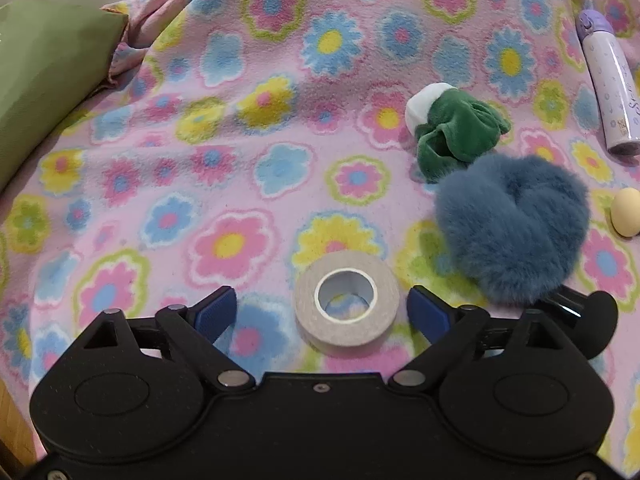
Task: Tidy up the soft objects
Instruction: 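Reach the left tool to the beige tape roll while the right reaches the cream-and-teal stick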
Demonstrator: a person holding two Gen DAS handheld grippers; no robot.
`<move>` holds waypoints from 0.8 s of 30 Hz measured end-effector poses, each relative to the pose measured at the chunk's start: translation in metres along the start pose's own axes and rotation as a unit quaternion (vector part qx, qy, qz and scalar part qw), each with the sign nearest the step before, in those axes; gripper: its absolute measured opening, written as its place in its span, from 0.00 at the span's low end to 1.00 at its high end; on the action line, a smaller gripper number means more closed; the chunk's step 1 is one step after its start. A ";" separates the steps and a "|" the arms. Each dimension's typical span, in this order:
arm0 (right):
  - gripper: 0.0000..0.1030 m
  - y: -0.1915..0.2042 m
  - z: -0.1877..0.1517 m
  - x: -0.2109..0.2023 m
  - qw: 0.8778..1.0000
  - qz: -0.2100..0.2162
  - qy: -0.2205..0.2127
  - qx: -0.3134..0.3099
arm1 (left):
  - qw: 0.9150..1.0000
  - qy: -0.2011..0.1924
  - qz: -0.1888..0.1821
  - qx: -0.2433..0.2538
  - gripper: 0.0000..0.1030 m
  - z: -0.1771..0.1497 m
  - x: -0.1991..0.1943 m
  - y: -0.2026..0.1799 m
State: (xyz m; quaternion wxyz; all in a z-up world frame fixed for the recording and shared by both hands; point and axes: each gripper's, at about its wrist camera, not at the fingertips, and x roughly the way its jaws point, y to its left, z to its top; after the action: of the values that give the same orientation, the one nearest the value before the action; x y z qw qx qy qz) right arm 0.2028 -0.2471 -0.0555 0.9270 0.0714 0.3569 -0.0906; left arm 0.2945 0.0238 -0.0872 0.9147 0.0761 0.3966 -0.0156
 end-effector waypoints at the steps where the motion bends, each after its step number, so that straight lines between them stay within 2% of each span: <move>1: 0.99 0.001 0.003 0.003 1.000 0.003 0.003 0.002 | 1.000 -0.001 0.002 -0.001 0.95 0.000 0.002 0.000; 2: 0.99 0.002 0.005 0.005 1.000 0.006 0.007 0.002 | 1.000 -0.001 0.003 -0.003 0.97 0.000 0.004 0.001; 8: 0.97 0.011 0.018 0.028 0.999 0.012 0.031 0.000 | 0.999 -0.005 -0.016 -0.034 0.97 -0.004 0.009 0.008; 11: 0.91 0.015 0.026 0.044 0.999 0.011 0.035 0.003 | 0.999 -0.014 -0.016 -0.031 0.97 -0.006 0.009 0.006; 16: 0.87 0.026 0.037 0.070 0.999 0.010 0.044 0.002 | 0.999 -0.029 -0.014 -0.032 0.97 -0.010 0.007 0.005; 24: 0.86 0.045 0.042 0.104 0.998 0.000 0.058 -0.014 | 0.999 -0.037 -0.012 -0.034 0.97 -0.012 0.006 0.004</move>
State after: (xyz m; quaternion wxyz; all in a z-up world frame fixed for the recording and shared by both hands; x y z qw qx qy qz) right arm 0.3158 -0.2241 -0.0922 0.9059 0.0634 0.4109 -0.0808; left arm 0.2904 0.0297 -0.0988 0.9307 0.0396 0.3634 -0.0154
